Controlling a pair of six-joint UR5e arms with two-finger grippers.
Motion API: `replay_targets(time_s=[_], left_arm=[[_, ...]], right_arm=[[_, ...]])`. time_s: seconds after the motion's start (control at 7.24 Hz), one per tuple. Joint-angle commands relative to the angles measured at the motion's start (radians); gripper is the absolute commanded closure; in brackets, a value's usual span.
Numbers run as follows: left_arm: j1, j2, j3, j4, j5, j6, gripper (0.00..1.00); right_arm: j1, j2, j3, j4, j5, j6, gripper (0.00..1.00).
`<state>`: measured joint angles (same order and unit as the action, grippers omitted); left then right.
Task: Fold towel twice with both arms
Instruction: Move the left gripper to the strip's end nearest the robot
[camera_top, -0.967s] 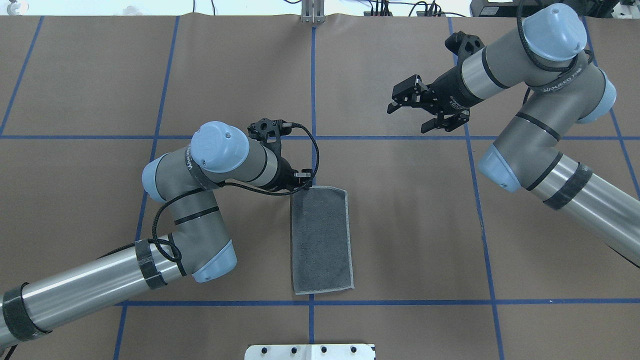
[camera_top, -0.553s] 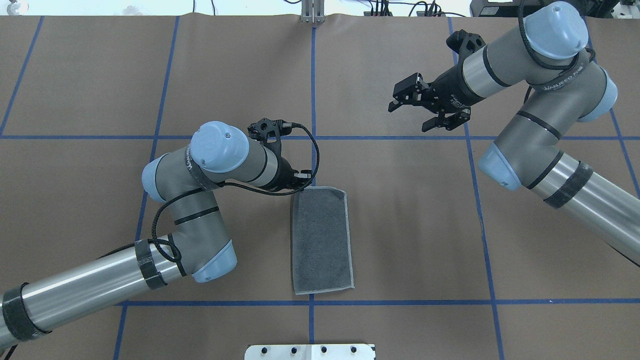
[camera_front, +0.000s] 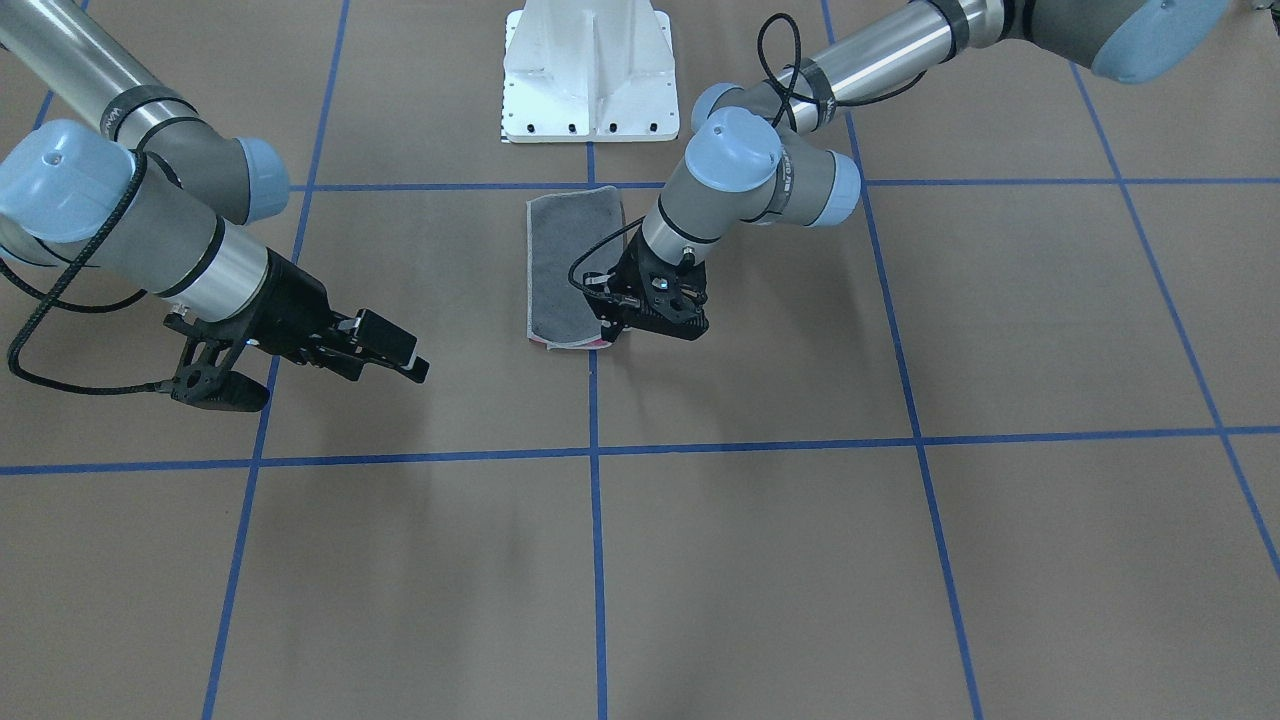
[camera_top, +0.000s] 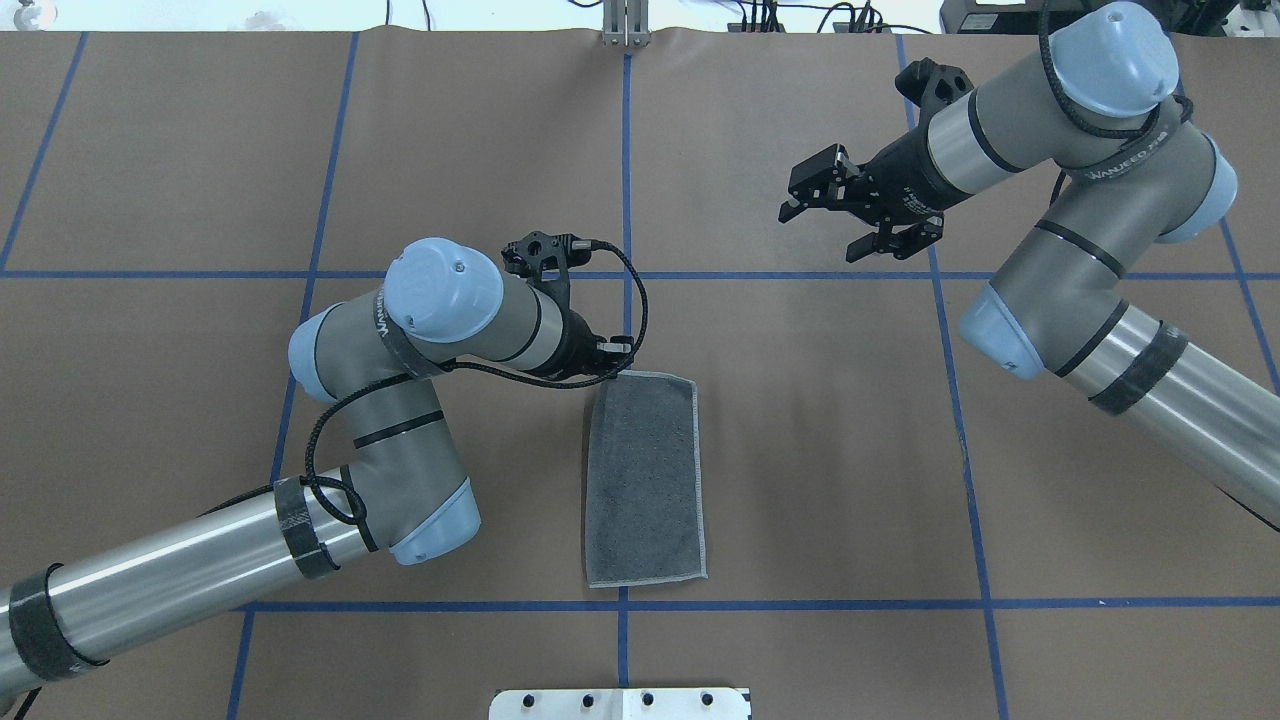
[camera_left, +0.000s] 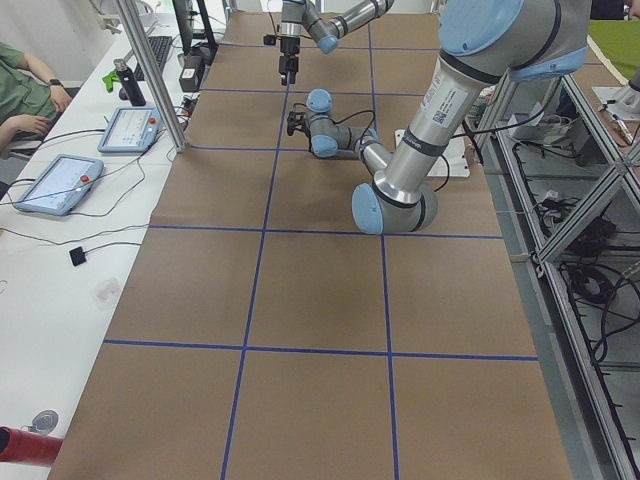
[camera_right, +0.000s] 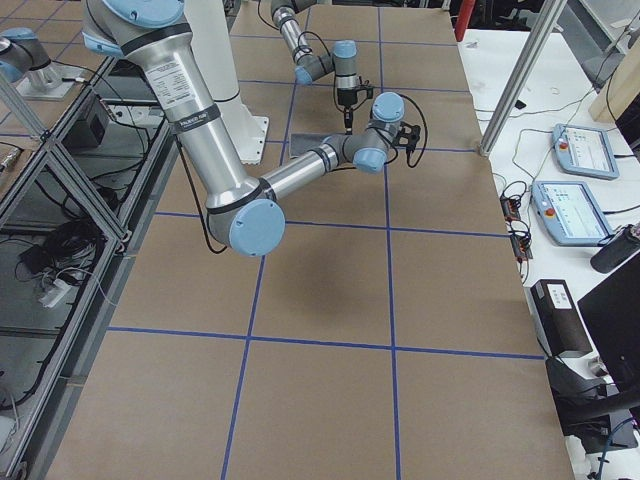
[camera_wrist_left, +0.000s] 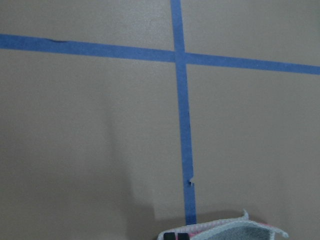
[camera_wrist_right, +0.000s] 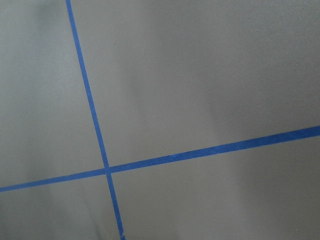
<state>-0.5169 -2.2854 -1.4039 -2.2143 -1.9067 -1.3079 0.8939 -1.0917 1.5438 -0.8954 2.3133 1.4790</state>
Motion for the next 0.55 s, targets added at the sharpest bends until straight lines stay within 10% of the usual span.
replay_targets(time_s=[0.0, 0.41], left_arm=[[0.0, -0.044, -0.003, -0.004, 0.0, -0.067, 1.0], [-0.014, -0.089, 0.019, -0.012, 0.003, -0.067, 1.0]], right_arm=[[0.003, 0.001, -0.005, 0.001, 0.0, -0.003, 0.0], [0.005, 0.001, -0.01, 0.003, 0.002, -0.003, 0.0]])
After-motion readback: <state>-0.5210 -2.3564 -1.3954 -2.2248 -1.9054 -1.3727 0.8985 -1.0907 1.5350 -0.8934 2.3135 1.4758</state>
